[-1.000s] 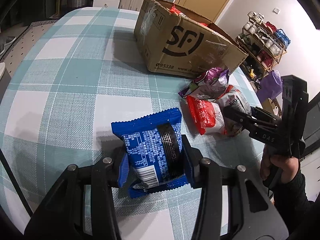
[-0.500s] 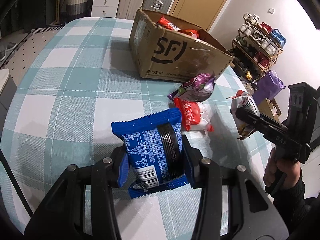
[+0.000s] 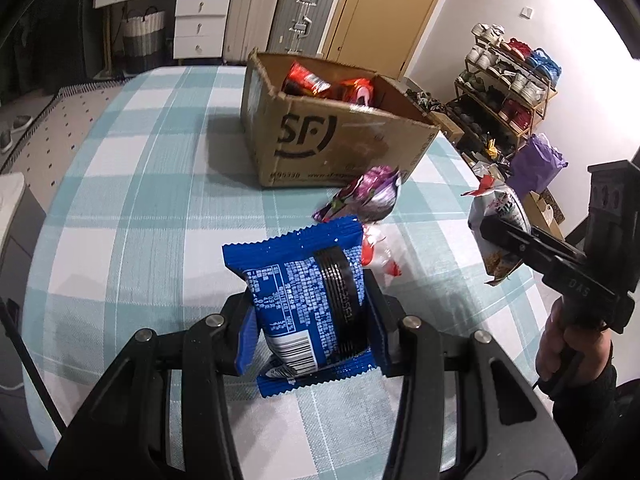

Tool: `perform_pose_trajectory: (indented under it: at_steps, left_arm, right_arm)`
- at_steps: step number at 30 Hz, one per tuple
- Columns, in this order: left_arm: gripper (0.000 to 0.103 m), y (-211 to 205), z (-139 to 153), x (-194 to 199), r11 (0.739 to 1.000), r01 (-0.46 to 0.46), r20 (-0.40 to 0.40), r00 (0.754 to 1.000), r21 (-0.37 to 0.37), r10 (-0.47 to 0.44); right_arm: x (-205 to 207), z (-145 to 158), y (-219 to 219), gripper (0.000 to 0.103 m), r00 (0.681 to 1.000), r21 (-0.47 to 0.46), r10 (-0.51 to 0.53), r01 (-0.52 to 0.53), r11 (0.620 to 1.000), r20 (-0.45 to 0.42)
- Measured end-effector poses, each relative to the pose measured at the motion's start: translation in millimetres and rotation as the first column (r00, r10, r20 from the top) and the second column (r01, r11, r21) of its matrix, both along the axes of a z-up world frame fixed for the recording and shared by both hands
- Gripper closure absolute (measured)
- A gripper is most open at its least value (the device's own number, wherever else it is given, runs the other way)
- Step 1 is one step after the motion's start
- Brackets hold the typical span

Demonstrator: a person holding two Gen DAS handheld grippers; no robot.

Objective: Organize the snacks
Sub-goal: 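Grasp the white noodle bag with right tool while left tool holds blue packet, then carry both packets over the box and release them inside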

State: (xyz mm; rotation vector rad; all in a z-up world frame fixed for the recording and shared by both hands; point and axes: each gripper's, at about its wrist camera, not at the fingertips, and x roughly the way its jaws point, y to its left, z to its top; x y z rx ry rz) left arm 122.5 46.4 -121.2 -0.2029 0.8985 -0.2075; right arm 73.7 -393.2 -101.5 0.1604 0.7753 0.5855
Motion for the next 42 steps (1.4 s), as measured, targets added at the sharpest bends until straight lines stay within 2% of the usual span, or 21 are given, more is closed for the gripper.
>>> perform_pose_trajectory:
  at_steps: [10,19,23,29,36,42]
  left_arm:
    - [0.061,-14.2,45.0,17.0,0.998,0.042,0.082,0.996,0.049,-0.046]
    - [0.061,-22.7,87.1,41.5,0.996,0.07,0.138,0.987,0.063,-0.078]
    - [0.061,-22.2,100.8,58.9,0.996,0.085,0.131,0.987,0.028,-0.088]
    - [0.061,-20.4,114.3,86.8,0.996,0.091,0.115,0.989,0.019,-0.093]
    - [0.061,-18.6,129.8,122.9,0.995,0.089,0.125,0.988,0.036,-0.093]
    - [0.061,-19.7,139.6,157.2,0.994,0.096,0.122,0.987,0.043,-0.1]
  right_arm:
    - [-4.7,39.8,0.4,0.055,0.997,0.017,0.009,-0.01,1.0,0.074]
    - [5.2,82.7,7.9,0.055,0.988,0.023,0.023,-0.027,0.999,0.152]
    - [12.8,101.2,12.1,0.055,0.983,0.032,0.027,-0.033,0.999,0.183]
    - [28.5,121.9,20.5,0.055,0.978,0.041,0.027,-0.036,0.999,0.206]
    - [55.4,143.4,32.3,0.055,0.974,0.035,0.029,-0.038,0.999,0.224]
    - [86.6,147.6,44.6,0.055,0.975,0.029,0.044,-0.052,0.998,0.216]
